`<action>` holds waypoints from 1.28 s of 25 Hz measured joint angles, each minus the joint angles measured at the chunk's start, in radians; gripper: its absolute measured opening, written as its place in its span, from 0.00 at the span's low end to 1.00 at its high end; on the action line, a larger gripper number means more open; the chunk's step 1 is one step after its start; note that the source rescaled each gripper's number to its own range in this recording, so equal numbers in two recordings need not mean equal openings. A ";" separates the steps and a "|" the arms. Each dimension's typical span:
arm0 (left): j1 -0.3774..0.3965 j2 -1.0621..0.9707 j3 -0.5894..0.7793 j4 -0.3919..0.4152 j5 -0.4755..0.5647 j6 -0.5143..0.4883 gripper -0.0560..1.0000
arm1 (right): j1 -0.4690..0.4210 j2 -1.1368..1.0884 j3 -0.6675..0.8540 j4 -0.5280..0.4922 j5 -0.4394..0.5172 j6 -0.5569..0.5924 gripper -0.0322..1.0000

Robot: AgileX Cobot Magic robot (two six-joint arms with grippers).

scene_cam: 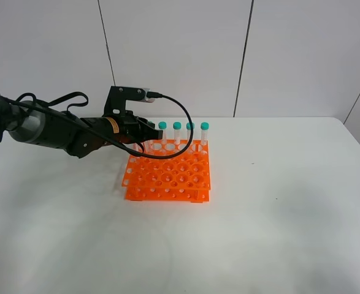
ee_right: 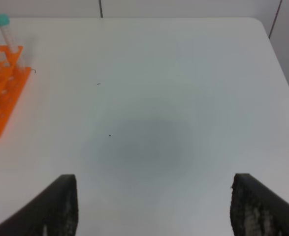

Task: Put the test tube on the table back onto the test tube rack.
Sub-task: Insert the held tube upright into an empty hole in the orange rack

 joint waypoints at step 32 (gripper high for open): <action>0.000 -0.037 0.000 0.019 0.002 -0.002 0.25 | 0.000 0.000 0.000 0.000 0.000 0.000 0.85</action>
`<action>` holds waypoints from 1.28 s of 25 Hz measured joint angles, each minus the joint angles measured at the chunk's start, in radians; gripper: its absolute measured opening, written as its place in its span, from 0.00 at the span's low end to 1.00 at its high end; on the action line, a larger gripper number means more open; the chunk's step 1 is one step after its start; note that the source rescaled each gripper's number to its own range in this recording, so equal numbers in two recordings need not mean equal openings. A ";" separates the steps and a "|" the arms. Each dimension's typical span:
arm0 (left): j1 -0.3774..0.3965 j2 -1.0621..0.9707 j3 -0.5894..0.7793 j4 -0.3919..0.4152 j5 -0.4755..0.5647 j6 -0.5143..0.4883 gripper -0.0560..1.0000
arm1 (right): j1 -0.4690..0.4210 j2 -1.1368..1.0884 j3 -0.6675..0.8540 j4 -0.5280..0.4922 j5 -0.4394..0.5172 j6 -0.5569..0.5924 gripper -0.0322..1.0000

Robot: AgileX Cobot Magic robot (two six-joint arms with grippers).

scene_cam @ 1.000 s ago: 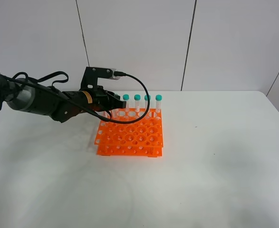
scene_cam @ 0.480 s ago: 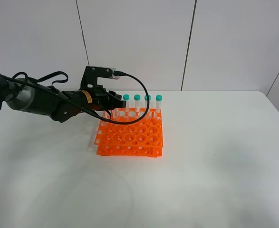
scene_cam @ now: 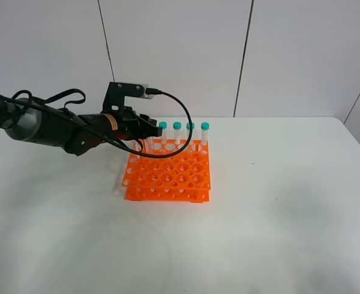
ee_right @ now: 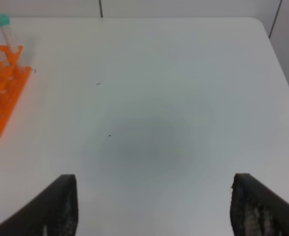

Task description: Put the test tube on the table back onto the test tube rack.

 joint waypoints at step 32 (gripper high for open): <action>0.357 -0.612 0.237 -0.863 0.611 0.955 0.25 | 0.000 0.000 0.000 0.000 0.000 0.000 0.85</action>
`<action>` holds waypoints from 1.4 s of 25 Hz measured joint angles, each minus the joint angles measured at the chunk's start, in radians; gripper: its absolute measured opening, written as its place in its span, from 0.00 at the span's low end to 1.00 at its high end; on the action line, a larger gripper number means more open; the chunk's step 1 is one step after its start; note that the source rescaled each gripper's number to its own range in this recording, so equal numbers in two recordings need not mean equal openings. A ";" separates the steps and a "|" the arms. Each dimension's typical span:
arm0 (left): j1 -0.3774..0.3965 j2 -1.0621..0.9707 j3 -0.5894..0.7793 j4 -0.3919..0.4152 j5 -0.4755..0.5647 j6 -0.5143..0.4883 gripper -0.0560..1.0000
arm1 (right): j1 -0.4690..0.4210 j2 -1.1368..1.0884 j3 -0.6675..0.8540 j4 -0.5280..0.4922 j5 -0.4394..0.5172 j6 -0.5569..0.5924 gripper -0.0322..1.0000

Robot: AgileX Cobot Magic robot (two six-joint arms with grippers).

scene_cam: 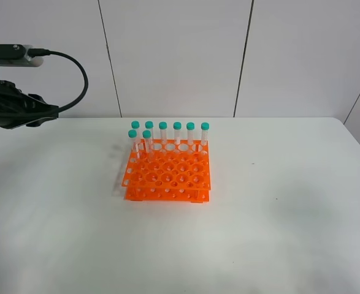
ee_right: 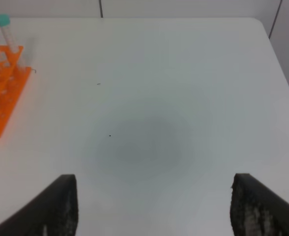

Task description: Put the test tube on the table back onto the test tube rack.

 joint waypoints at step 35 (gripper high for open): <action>0.003 -0.519 0.004 0.425 0.986 -0.435 1.00 | 0.000 0.000 0.000 0.001 0.000 0.000 0.85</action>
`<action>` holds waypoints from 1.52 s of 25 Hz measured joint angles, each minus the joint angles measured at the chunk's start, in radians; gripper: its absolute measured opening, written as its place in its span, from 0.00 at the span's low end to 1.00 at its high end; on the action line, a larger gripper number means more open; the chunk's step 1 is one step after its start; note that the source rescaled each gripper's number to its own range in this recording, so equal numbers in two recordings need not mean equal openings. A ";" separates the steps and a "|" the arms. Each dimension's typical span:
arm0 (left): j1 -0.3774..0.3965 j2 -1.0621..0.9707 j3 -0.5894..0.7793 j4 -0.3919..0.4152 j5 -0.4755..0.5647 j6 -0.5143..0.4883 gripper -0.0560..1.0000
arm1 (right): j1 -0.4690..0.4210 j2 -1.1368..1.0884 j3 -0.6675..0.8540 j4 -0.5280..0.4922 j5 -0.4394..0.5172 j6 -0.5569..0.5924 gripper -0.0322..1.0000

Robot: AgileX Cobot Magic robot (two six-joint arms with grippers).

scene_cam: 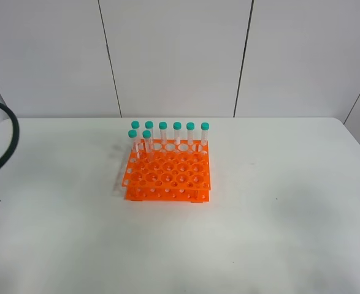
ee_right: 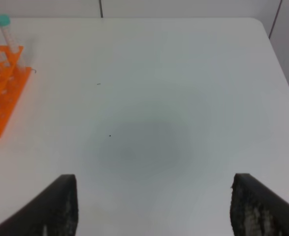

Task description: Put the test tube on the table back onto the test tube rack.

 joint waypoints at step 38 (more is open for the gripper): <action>0.000 -0.860 0.353 0.066 -0.141 -0.022 1.00 | 0.000 0.000 0.000 0.000 0.000 0.000 0.85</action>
